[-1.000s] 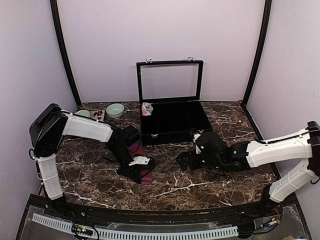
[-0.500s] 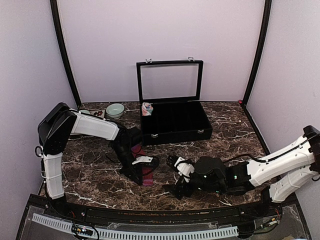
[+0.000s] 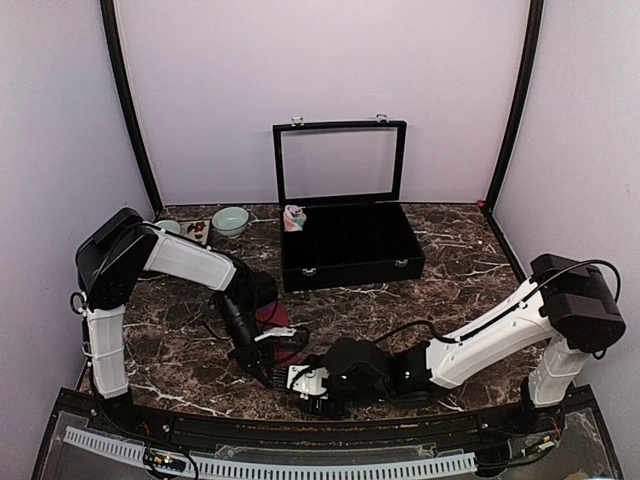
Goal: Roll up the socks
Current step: Roll the sock at the center of the board.
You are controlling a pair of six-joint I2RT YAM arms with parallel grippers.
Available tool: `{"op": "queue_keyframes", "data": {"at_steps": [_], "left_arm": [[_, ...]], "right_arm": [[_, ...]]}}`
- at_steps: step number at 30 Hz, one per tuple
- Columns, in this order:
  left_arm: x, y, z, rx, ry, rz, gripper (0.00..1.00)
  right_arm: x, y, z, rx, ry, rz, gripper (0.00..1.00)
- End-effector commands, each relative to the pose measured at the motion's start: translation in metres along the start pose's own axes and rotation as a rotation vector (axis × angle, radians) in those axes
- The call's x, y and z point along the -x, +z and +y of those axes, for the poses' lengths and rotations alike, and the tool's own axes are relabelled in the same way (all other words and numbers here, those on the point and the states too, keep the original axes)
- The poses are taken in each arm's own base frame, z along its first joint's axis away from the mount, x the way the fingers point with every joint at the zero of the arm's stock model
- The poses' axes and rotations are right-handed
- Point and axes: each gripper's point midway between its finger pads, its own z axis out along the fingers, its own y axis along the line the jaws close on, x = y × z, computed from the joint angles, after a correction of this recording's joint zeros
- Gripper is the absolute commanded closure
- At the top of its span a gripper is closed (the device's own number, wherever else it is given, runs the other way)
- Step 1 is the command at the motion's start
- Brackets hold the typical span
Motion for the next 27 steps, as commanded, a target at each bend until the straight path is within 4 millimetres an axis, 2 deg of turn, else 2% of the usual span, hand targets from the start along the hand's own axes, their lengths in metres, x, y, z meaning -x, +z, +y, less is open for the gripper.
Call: {"op": "queue_keyframes", "data": {"at_steps": [1,10,16,20,27], "left_arm": [[-0.027,0.013,0.005,-0.027,-0.067,0.099,0.99],[-0.027,0.012,0.012,-0.028,-0.083,0.125,0.99],[-0.035,0.015,0.019,-0.008,-0.089,0.163,0.98],[-0.037,0.016,0.022,-0.005,-0.094,0.174,0.98],[-0.038,0.016,0.026,0.006,-0.103,0.178,0.93]], "right_arm": [[0.021,0.011,0.005,0.022,-0.124,-0.041,0.41],[0.024,0.039,0.018,0.069,-0.116,-0.052,0.48],[0.014,0.056,0.012,0.02,-0.119,-0.043,0.49],[0.01,0.059,0.007,0.002,-0.086,-0.054,0.52],[-0.009,0.061,0.007,0.004,-0.034,-0.026,0.61]]}}
